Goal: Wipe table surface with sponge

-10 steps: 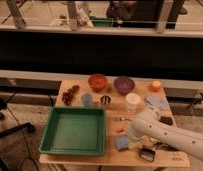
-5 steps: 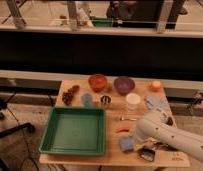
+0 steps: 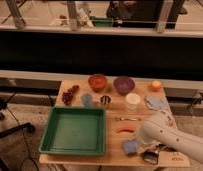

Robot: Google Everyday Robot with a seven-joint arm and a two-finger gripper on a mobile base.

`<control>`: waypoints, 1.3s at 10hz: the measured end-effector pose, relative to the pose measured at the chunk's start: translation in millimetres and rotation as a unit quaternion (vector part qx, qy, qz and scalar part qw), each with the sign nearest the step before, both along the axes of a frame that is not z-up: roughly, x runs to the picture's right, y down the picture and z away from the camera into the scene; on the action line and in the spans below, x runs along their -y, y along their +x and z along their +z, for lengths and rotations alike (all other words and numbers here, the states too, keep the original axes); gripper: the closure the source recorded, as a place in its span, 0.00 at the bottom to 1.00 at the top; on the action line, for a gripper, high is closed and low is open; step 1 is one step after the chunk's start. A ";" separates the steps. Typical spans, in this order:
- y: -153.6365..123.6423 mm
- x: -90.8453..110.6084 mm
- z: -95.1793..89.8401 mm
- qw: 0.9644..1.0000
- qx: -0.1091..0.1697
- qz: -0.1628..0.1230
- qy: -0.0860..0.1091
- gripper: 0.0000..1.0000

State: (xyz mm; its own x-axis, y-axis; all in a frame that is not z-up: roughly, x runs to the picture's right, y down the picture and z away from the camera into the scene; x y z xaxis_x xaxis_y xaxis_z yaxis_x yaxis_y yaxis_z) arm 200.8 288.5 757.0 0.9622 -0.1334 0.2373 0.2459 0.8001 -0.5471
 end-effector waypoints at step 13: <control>-57.4 -40.5 -18.9 0.994 0.086 -0.025 -0.057 1.00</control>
State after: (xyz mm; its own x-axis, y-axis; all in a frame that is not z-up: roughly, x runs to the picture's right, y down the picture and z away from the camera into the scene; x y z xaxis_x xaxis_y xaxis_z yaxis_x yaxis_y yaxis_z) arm 143.4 329.0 738.1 0.8988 -0.1429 0.4144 0.3819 0.7194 -0.5802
